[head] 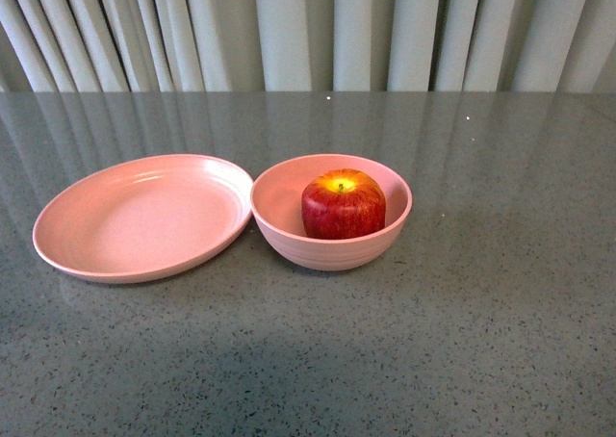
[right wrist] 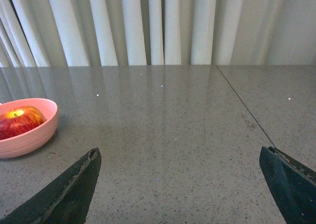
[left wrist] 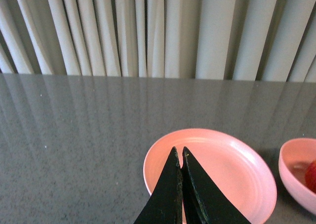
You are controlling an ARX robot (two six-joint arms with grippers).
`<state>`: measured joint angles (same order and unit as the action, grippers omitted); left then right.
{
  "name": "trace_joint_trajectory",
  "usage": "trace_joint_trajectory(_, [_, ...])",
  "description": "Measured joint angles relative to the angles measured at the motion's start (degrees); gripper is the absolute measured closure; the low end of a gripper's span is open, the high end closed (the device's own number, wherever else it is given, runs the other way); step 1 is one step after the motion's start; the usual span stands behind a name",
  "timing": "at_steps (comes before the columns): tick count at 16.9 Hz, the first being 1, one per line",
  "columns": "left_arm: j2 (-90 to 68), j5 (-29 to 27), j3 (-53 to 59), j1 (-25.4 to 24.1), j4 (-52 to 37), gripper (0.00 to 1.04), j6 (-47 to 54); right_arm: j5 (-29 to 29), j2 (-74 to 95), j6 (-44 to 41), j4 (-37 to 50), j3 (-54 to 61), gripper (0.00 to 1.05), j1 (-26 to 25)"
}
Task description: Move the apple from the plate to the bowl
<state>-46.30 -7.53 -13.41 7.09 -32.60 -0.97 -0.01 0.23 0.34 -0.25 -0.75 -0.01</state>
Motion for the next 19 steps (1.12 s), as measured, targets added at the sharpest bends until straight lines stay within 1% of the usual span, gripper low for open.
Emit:
trace_joint_trajectory(1, [2.69, 1.4, 2.75, -1.07, 0.61, 1.04, 0.0, 0.0, 0.0, 0.0, 0.0, 0.02, 0.07, 0.0])
trace_joint_trajectory(3, [6.1, 2.32, 4.5, -2.08, 1.18, 1.04, 0.0, 0.0, 0.0, 0.0, 0.0, 0.02, 0.07, 0.0])
trace_joint_trajectory(4, [8.59, 6.8, 6.14, -6.32, 2.45, 1.04, 0.04, 0.0, 0.0, 0.0, 0.0, 0.02, 0.07, 0.0])
trace_joint_trajectory(5, [10.64, 6.71, 7.45, -7.45, 3.56, 1.04, 0.0, 0.02, 0.0, 0.0, -0.02, 0.02, 0.07, 0.0])
trace_joint_trajectory(6, [12.44, 7.48, 8.15, -7.19, 4.35, 1.04, 0.04, -0.02, 0.0, 0.0, 0.0, 0.02, 0.07, 0.0])
trace_joint_trajectory(12, [22.53, 7.52, 11.1, -6.99, 11.23, 1.04, 0.09, 0.0, 0.0, 0.0, 0.0, 0.02, 0.07, 0.0])
trace_joint_trajectory(13, [23.3, 7.61, 12.57, -6.99, 9.44, 1.04, 0.13, 0.0, 0.0, 0.0, 0.0, 0.02, 0.07, 0.0])
trace_joint_trajectory(19, [32.46, 7.52, 12.61, -6.99, 18.71, 1.04, 0.13, 0.0, 0.0, 0.0, 0.0, 0.02, 0.07, 0.0])
